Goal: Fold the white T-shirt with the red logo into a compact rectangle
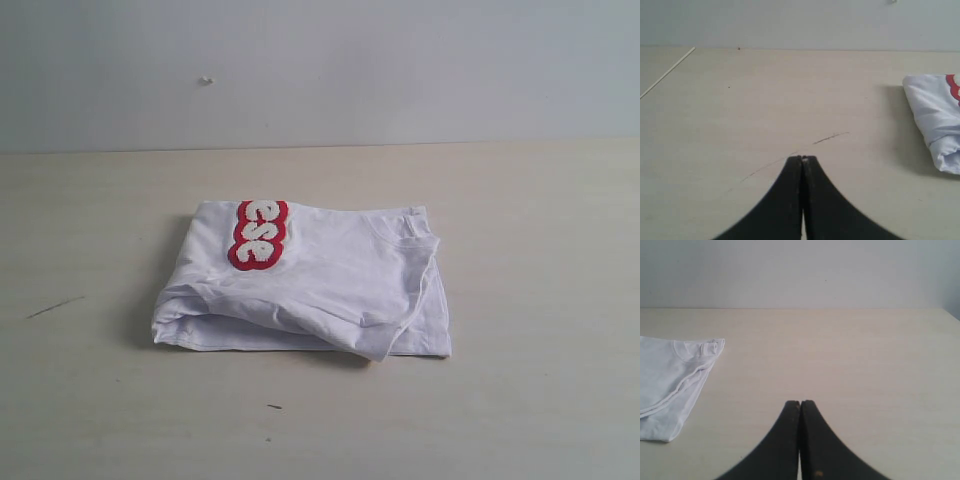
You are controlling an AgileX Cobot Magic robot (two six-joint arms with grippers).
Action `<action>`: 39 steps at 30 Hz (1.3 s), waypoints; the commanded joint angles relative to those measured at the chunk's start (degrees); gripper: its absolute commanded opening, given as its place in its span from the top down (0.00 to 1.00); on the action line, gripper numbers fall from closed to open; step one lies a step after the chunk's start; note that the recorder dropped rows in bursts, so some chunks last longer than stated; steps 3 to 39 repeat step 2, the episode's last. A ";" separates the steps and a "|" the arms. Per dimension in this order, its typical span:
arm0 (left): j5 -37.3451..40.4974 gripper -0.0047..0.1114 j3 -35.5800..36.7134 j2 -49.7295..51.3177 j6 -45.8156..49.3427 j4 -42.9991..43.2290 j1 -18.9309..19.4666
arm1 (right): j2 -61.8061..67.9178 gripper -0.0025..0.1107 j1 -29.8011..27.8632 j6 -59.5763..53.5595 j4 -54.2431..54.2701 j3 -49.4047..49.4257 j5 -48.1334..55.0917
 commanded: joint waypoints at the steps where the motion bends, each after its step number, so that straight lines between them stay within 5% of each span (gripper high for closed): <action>1: -0.65 0.96 0.00 -0.40 -0.37 0.20 0.25 | -0.30 0.98 -0.22 -0.50 -0.02 0.25 -0.51; 39: -0.65 0.96 0.00 -0.40 -0.37 0.20 0.25 | -0.30 0.98 -0.22 -0.50 -0.02 0.25 -0.51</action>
